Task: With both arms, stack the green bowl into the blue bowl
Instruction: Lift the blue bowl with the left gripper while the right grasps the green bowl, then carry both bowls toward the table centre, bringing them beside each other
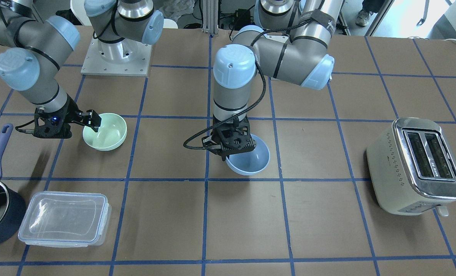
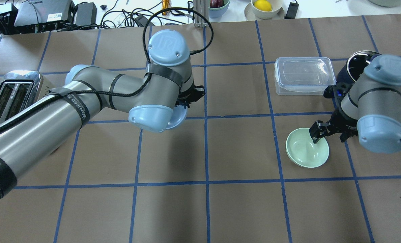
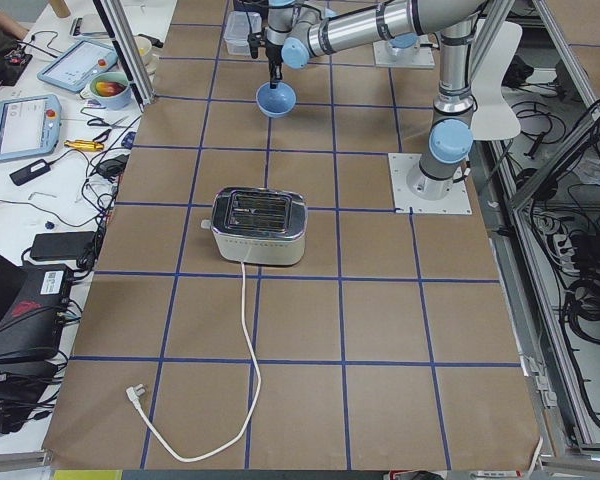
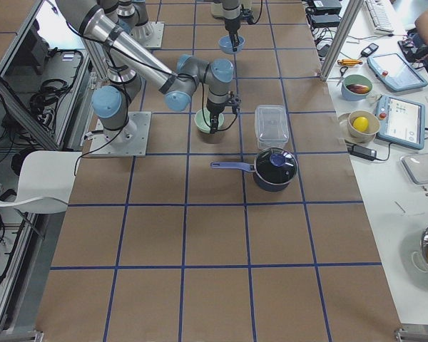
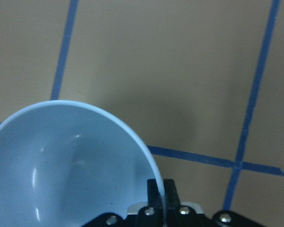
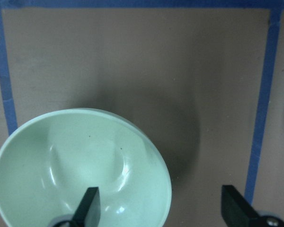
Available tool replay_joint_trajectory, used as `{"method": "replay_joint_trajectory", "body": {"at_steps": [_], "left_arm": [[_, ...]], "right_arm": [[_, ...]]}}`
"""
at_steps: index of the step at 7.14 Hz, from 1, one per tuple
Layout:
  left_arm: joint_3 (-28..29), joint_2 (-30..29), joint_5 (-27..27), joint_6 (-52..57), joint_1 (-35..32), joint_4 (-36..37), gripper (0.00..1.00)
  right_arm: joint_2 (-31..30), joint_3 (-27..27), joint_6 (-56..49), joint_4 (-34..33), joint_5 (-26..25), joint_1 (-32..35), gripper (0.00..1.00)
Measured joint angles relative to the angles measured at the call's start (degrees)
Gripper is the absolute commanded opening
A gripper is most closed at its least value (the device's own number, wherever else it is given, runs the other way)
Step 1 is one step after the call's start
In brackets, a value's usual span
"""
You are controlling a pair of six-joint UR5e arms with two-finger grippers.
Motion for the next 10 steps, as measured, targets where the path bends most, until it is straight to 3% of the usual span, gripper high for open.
{"method": "replay_joint_trajectory", "body": {"at_steps": [1,3,4,5,6,8,10], "left_arm": [[1.85,-1.86,-0.13,-2.92,-1.42,0.22,0.0],[3.73,-6.08,-0.35,-6.24,-3.09,3.34,0.01],[4.11,-7.82,-0.34,-8.1,-4.18,4.72,0.08],[4.28,-9.2,-0.35,-9.79,-4.89,6.24,0.58],[4.3,-10.21,-0.36,-10.67,-5.2,7.41,0.98],[4.98,-8.51,-0.28,-6.41,-5.15,9.69,1.0],[5.81,-3.09,-1.33,-0.29,-2.44,9.12,1.0]], "right_arm": [[1.07,1.67,-0.07,-2.75,-0.2,-0.02,0.0],[1.68,2.21,-0.15,-4.25,-0.32,-0.05,0.0],[1.63,1.94,-0.14,-4.39,-0.2,-0.05,0.0],[1.45,0.89,0.07,-4.28,0.3,0.07,0.0],[1.47,-1.21,0.64,-3.56,2.22,0.35,0.0],[1.74,-6.4,2.81,0.14,7.35,1.06,0.0],[3.39,-11.27,8.78,2.4,10.4,4.68,0.0]]}}
